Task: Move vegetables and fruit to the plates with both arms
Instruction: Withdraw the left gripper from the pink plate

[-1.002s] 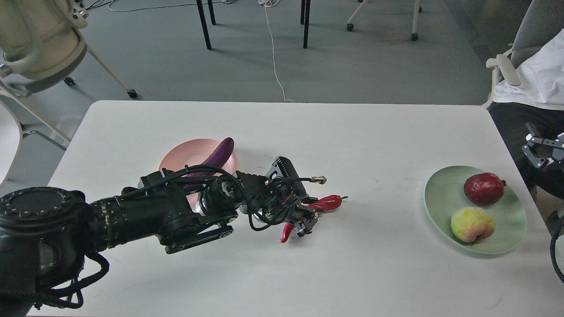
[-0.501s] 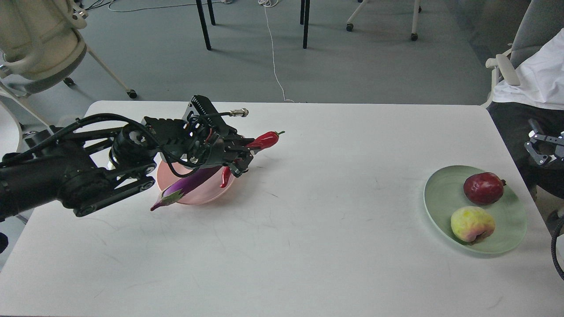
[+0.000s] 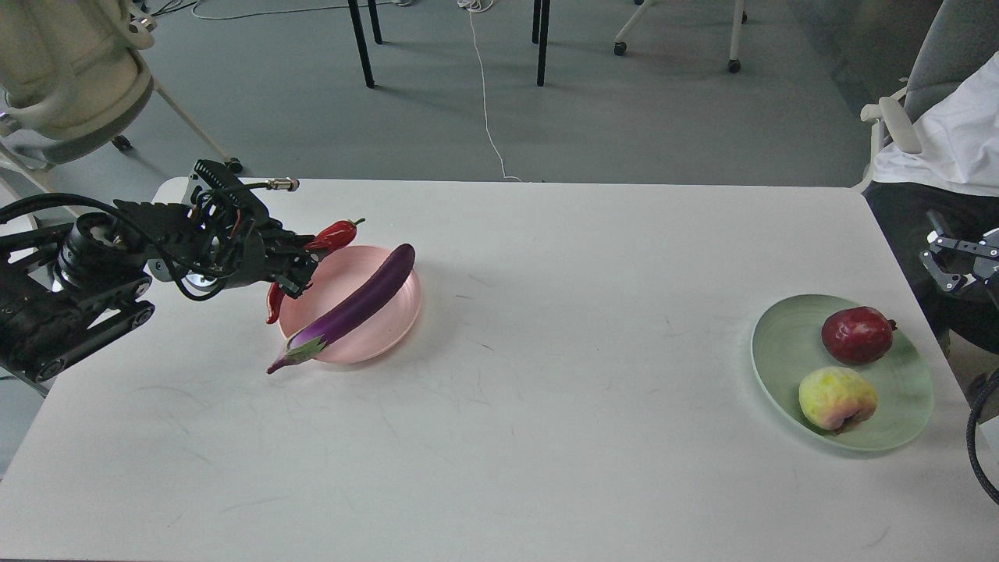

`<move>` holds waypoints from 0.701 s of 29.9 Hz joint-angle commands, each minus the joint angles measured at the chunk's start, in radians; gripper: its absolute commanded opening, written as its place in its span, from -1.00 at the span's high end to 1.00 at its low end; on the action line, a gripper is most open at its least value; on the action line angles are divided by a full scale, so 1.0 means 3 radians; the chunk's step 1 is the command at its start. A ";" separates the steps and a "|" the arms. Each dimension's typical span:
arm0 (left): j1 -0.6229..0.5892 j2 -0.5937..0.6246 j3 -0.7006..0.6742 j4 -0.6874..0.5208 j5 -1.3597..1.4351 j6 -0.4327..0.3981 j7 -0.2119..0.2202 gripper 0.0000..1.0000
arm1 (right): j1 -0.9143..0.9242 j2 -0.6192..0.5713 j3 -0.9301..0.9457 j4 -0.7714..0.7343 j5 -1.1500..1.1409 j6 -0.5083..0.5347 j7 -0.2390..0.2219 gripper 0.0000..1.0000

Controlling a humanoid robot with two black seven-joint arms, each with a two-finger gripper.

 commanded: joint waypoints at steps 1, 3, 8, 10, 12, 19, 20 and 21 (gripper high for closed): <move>0.0064 -0.0116 -0.0006 0.0028 0.0000 0.0017 0.0024 0.48 | 0.0005 -0.0008 0.0000 0.0000 0.0000 0.0000 0.0000 -0.98; 0.0064 -0.0137 -0.0016 0.0069 -0.0011 0.0043 0.0024 0.13 | 0.0000 -0.0014 0.0000 0.0000 0.0000 0.0000 0.0000 -0.98; 0.0116 -0.0193 0.0000 0.0176 -0.0062 0.0288 -0.0002 -0.34 | 0.0000 -0.0003 0.0000 0.0000 0.0000 0.0000 0.0000 -0.98; 0.0116 -0.0193 0.0000 0.0217 -0.0072 0.0298 -0.0007 -0.40 | -0.0005 -0.0003 -0.0005 -0.0005 0.0000 0.0000 0.0000 -0.98; 0.0111 -0.0193 -0.0011 0.0218 -0.0082 0.0298 -0.0027 -0.51 | -0.0005 -0.0003 -0.0005 -0.0006 0.0000 0.0000 0.0000 -0.98; 0.0029 -0.0142 -0.0403 0.0223 -0.1327 0.0283 -0.0078 -0.94 | 0.0020 -0.0003 0.0005 -0.0016 0.0000 0.0000 0.0000 -0.98; 0.0024 -0.0137 -0.0516 0.0223 -0.1755 0.0278 -0.0083 -0.95 | 0.0036 -0.0003 0.0010 -0.0021 0.0000 0.0000 0.0000 -0.98; 0.0008 -0.0132 -0.0598 0.0223 -0.2109 0.0283 -0.0083 -0.95 | 0.0046 -0.0003 0.0010 -0.0026 0.0000 0.0000 0.0000 -0.98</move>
